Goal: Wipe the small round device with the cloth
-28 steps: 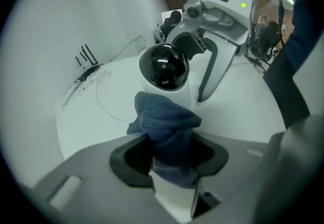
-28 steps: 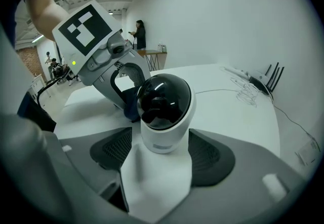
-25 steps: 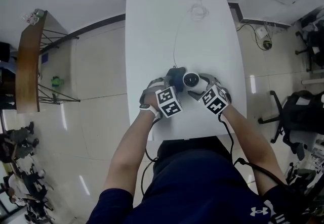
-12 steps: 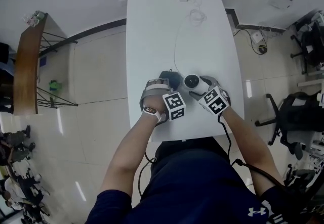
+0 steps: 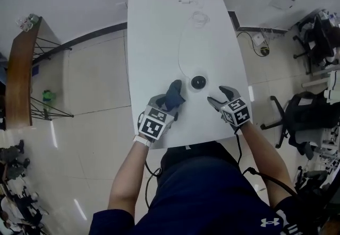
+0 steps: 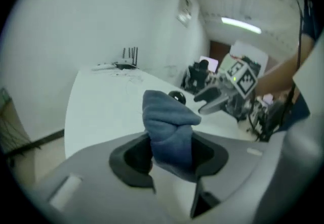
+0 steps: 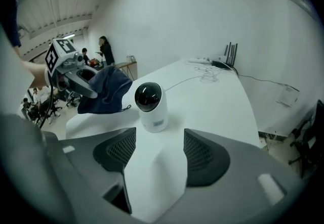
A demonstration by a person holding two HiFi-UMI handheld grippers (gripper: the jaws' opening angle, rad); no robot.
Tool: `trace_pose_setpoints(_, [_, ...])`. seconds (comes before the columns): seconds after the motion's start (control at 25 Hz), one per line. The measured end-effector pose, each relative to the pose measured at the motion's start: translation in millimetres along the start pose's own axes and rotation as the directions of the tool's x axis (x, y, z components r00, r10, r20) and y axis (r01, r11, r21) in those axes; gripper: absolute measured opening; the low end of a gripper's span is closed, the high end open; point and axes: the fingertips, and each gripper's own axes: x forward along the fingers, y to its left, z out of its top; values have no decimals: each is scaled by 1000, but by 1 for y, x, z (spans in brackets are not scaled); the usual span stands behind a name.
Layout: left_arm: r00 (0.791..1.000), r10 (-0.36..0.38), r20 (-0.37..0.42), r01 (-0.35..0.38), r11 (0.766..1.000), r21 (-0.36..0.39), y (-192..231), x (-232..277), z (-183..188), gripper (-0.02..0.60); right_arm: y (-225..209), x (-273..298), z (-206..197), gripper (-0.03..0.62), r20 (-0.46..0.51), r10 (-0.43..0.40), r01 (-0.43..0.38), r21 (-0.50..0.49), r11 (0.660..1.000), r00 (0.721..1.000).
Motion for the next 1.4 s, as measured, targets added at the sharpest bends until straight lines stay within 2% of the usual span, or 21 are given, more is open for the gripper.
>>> trace_pose_setpoints(0.08, [996,-53,74,61,992,-110,-13,-11,5,179,3,-17,0,287,33,-15,12,67,998,999])
trace_pose_setpoints(0.12, [994,-75,79,85,988,-133,-20,-14,3,179,6,-24,1,281,53,-19,14,96,995,998])
trace_pose_setpoints(0.24, [989,-140,44,145,979,-142,-38,-16,-12,180,18,-45,1,266,117,-18,-3,174,985,993])
trace_pose_setpoints(0.32, [978,-201,55,207,965,-160,-49,-19,-14,181,28,-57,7,242,170,-15,-24,223,975,985])
trace_pose_setpoints(0.44, [949,-290,123,307,939,-155,-66,-41,-5,179,44,-78,21,138,256,-8,-69,289,955,967])
trace_pose_setpoints(0.56, [909,-396,133,411,904,-119,-92,-67,-3,179,59,-98,27,60,316,30,-132,307,943,948])
trace_pose_setpoints(0.64, [878,-462,124,475,873,-113,-107,-84,-7,181,67,-109,27,34,350,59,-170,295,940,935])
trace_pose_setpoints(0.72, [866,-484,127,497,859,-120,-120,-98,-12,181,75,-119,22,13,382,81,-201,286,937,921])
trace_pose_setpoints(0.8, [872,-469,143,486,864,-131,-133,-105,-15,181,84,-129,11,11,401,107,-233,281,931,910])
trace_pose_setpoints(0.88, [896,-409,173,433,891,-139,-148,-104,-13,181,92,-141,-1,11,413,130,-255,263,931,901])
trace_pose_setpoints(0.96, [930,-302,211,335,931,-146,-162,-96,-8,181,92,-159,-7,11,441,121,-246,238,940,889])
trace_pose_setpoints(1.04, [951,-168,258,213,964,-158,-172,-87,1,181,85,-178,-2,11,489,83,-206,204,957,868])
trace_pose_setpoints(1.08, [952,-104,289,157,973,-169,-177,-84,7,181,81,-189,4,11,519,61,-181,183,966,852])
trace_pose_setpoints(1.16, [936,-9,352,82,977,-194,-193,-81,20,181,76,-211,19,11,580,31,-134,135,982,814])
trace_pose_setpoints(1.32, [918,56,393,12,986,-167,-233,-82,30,181,81,-245,39,11,663,14,-84,74,994,748])
trace_pose_setpoints(1.4, [906,80,416,2,982,-191,-241,-85,29,182,85,-254,48,11,688,6,-58,53,997,726])
